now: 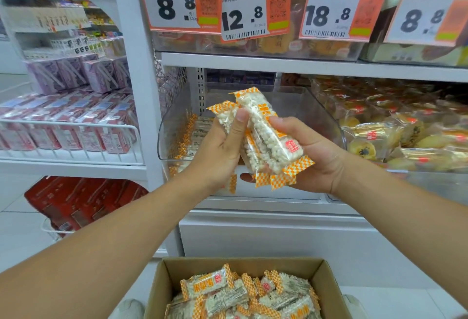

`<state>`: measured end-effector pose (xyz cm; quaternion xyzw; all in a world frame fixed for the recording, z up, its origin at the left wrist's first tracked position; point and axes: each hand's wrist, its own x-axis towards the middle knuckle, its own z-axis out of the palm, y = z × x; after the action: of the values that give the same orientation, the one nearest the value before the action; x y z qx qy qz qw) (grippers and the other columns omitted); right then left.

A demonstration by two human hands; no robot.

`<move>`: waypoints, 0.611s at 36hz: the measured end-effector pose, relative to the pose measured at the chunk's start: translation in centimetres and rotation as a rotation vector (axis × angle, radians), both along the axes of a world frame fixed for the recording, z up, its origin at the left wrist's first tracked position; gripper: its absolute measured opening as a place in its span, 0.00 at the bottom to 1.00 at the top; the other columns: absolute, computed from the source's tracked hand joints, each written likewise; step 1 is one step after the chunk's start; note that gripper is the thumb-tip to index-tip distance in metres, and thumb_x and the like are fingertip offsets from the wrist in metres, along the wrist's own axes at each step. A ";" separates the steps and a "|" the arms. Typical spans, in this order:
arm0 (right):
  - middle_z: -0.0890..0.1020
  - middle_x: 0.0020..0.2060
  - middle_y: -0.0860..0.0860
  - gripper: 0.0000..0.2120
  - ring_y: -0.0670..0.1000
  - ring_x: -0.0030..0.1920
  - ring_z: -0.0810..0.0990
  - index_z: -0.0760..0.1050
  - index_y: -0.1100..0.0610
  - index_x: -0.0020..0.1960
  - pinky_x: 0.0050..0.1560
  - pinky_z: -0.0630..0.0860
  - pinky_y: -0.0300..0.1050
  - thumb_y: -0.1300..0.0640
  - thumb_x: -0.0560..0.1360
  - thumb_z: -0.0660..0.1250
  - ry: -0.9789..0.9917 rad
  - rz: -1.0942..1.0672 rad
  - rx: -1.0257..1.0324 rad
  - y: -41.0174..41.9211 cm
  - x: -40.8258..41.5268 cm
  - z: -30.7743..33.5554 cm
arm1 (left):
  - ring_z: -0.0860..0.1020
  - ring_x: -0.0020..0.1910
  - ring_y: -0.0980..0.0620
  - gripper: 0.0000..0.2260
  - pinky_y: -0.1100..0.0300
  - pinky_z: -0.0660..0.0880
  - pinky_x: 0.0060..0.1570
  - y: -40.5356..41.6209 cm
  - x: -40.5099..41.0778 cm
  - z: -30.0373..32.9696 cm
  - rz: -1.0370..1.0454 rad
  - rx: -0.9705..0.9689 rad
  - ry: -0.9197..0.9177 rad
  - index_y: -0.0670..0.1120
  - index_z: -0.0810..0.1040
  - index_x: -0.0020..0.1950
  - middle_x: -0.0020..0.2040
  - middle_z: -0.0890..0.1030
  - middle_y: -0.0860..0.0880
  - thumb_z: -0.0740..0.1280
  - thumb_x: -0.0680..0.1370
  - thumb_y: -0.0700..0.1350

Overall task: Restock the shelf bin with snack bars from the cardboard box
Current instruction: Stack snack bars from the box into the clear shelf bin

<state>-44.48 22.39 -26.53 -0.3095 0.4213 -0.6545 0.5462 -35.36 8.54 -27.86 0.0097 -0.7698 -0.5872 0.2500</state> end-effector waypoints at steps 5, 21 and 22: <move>0.86 0.45 0.54 0.18 0.51 0.42 0.84 0.86 0.56 0.50 0.49 0.82 0.45 0.47 0.66 0.74 0.104 -0.161 0.073 0.3 -1.1 1.8 | 0.71 0.45 0.77 0.20 0.84 0.61 0.44 -2.3 -0.2 -0.1 0.214 -0.204 -0.091 0.56 0.71 0.61 0.50 0.72 0.67 0.47 0.81 0.64; 0.73 0.72 0.51 0.42 0.54 0.68 0.74 0.67 0.54 0.76 0.69 0.70 0.48 0.40 0.68 0.78 1.574 -0.002 1.084 -8.0 -11.8 -0.3 | 0.72 0.39 0.44 0.26 0.51 0.73 0.47 -7.2 0.0 -3.0 0.255 -1.020 -0.584 0.49 0.66 0.34 0.34 0.70 0.52 0.44 0.85 0.59; 0.70 0.73 0.51 0.45 0.54 0.70 0.72 0.64 0.53 0.78 0.69 0.70 0.48 0.42 0.68 0.79 1.639 -0.006 1.039 -8.4 -12.2 -0.7 | 0.72 0.39 0.44 0.26 0.51 0.73 0.46 -7.3 -0.1 -3.1 0.258 -1.026 -0.568 0.49 0.66 0.33 0.33 0.70 0.52 0.44 0.85 0.59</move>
<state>-56.65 14.03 -27.21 -0.3885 0.9087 0.0307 0.1499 -35.43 1.28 -30.92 0.1377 -0.9843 -0.0799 0.0765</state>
